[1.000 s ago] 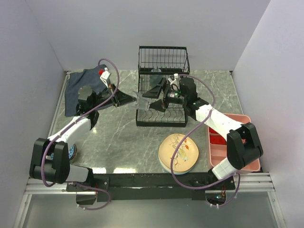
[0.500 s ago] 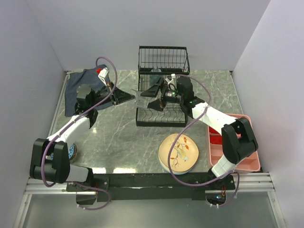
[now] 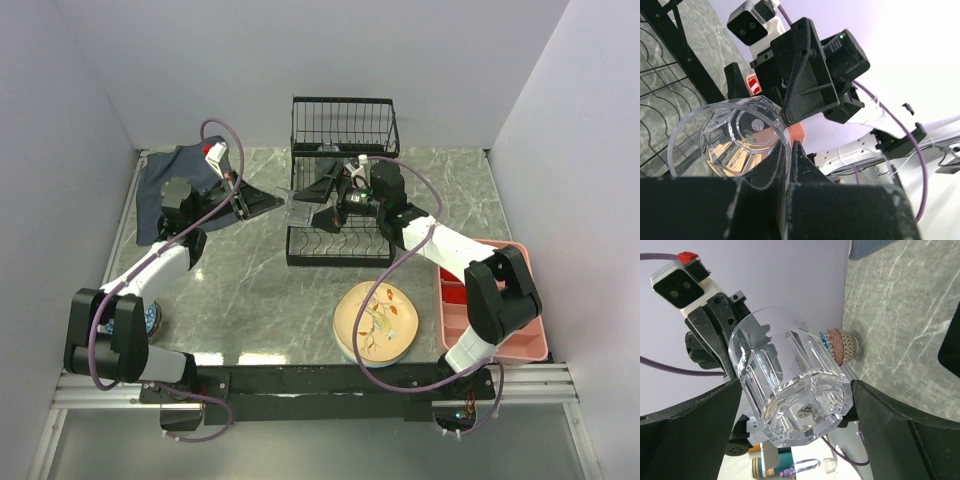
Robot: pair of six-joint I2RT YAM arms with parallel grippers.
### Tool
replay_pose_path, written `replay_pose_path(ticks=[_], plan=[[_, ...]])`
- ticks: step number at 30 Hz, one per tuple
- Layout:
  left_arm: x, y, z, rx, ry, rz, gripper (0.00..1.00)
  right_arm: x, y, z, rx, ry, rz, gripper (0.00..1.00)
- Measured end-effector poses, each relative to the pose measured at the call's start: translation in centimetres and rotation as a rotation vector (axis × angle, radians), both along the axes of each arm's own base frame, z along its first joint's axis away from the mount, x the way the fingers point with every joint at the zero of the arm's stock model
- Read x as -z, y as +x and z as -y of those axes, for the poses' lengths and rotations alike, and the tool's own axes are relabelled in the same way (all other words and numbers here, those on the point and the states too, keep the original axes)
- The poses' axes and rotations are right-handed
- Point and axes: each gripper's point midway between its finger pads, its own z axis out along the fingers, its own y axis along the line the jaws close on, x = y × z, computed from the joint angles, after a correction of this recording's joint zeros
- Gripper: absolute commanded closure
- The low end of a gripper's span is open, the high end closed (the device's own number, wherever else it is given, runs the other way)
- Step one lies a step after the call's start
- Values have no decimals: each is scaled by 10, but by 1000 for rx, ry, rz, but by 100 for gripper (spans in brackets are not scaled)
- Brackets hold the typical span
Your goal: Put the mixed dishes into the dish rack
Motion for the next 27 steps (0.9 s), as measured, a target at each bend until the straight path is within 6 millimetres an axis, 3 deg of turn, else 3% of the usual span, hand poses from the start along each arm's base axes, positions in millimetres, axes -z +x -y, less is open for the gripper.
replay_pose_path(ticks=[2,5,6,11,12,13,15,16,23,27], plan=[[0,2,0,-2,-10,-14,99,0,0,0,1,2,-5,2],[2,5,1,-7,-23,-35,99,1,0,0,1,2,-5,16],[3,6,1,-9,-26,-40,99,1,1,0,1,0,-3,26],[10,12,-4,-44,-41,-67,99,3,3,2,1,-17,40,42],[13,13,-4,-45,-40,-69,96,5,3,3,1,-25,52,44],[16,14,-3,-45,-36,-74,82,7,5,4,2,-35,66,46],[22,15,-2,-51,-22,-86,68,12,7,8,5,-59,87,51],[27,16,-1,-56,-8,-90,49,16,9,12,4,-79,108,51],[75,31,-13,-141,176,-129,43,34,17,33,-26,-244,258,54],[88,38,-40,-214,275,-112,43,29,25,41,-59,-357,404,56]])
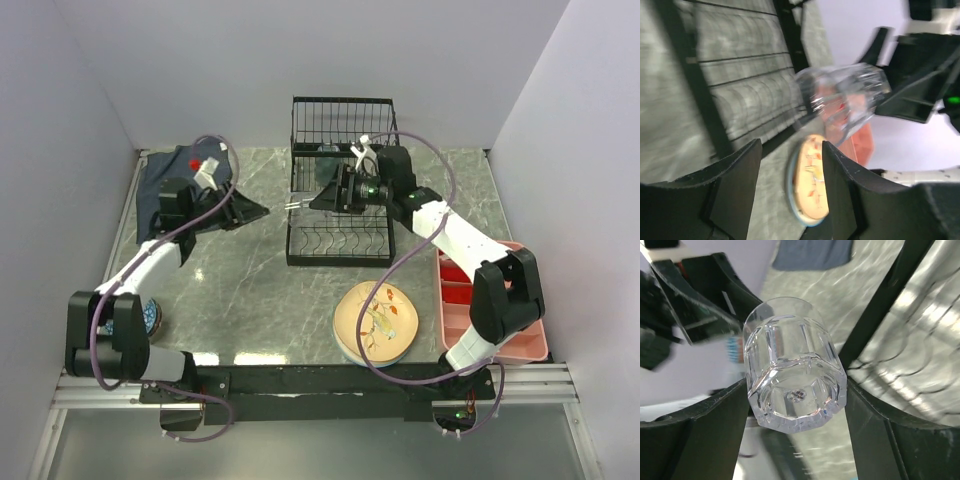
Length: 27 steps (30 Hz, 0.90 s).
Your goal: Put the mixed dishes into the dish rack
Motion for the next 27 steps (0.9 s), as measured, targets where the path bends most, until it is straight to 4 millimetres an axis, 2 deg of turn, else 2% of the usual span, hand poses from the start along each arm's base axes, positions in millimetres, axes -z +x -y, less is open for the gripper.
replay_pose_path(ticks=[5,11,15,21,24,27], plan=[[0,-6,-33,-58,98,41,43,0,12,16,-29,-173,200,57],[-23,-20,-50,-87,158,156,43,32,21,47,-55,-435,332,57],[-25,-21,-66,-131,166,174,43,46,30,69,-70,-599,416,56],[-18,-23,-71,-138,164,153,43,56,39,91,-140,-833,544,60],[-18,-24,-72,-140,162,154,43,59,49,93,-186,-920,588,62],[-16,-28,-74,-146,160,153,42,73,61,95,-229,-998,604,61]])
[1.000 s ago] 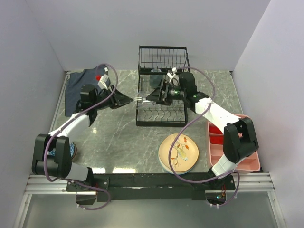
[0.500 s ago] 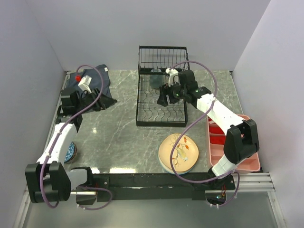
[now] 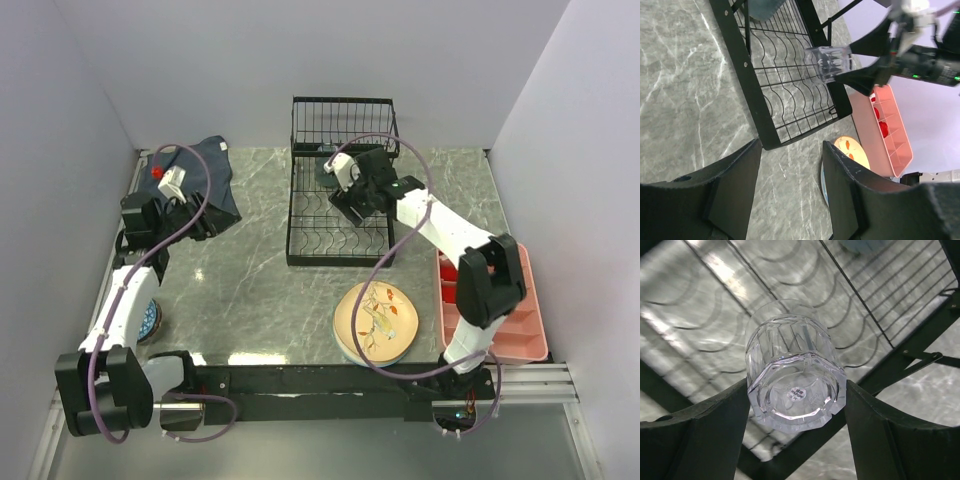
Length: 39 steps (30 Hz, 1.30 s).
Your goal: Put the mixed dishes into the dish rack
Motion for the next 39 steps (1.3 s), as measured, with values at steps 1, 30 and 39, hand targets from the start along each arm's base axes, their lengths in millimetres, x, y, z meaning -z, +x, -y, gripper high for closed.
replay_pose_path(ticks=[1,30,39], plan=[[0,-1,-1,-3,0,1,42,6,3,1,-2,-23,-3,60],[0,-8,-9,-1,36,54,22,-37,7,22,50,-125,125,57],[15,3,-33,-80,220,67,99,3,-47,24,-157,-149,46,100]])
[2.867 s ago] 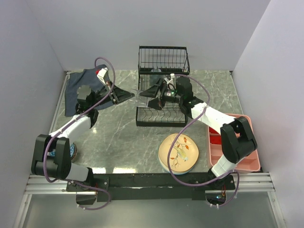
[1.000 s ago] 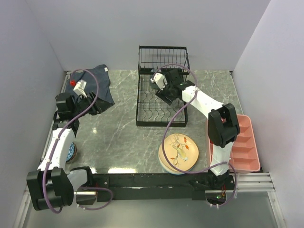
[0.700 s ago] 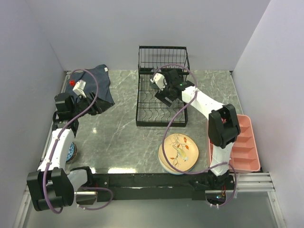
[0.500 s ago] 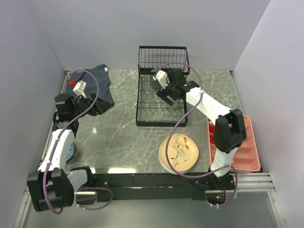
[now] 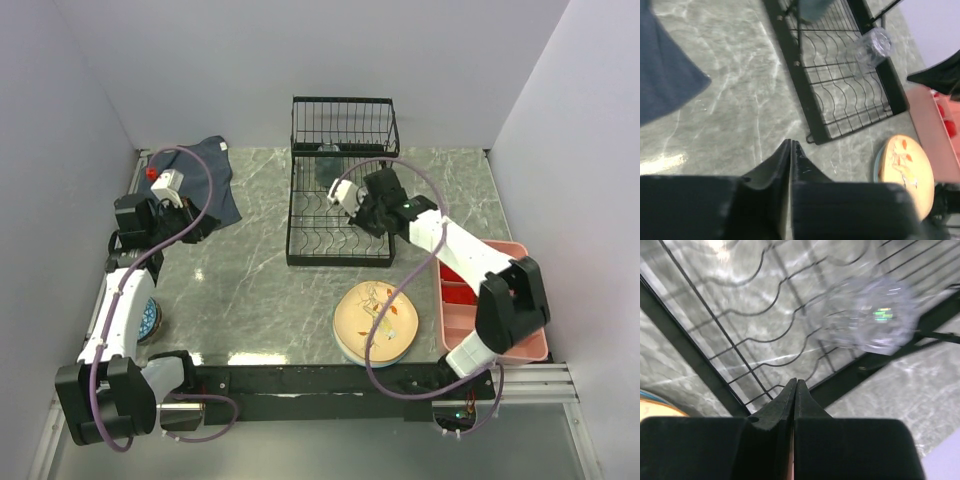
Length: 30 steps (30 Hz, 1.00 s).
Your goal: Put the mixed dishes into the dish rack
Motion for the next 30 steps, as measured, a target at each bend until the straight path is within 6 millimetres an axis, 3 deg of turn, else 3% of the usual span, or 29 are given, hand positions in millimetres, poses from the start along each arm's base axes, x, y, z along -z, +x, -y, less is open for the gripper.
replay_pose_path(ticks=[3,6,13,20,25,30], plan=[[6,0,-8,-11,71,4,99,30,3,3,-25,-60,-52,100],[18,-4,-12,-8,123,-18,99,47,12,5,-35,-86,-58,100],[37,-10,-25,8,236,-71,99,59,45,6,-29,-107,22,100],[52,-16,-51,-10,355,-120,99,92,90,17,27,-124,27,100],[66,-28,-70,-34,408,-185,99,102,125,21,55,-127,109,100],[73,-36,-75,-29,435,-220,99,94,162,19,74,-132,229,100]])
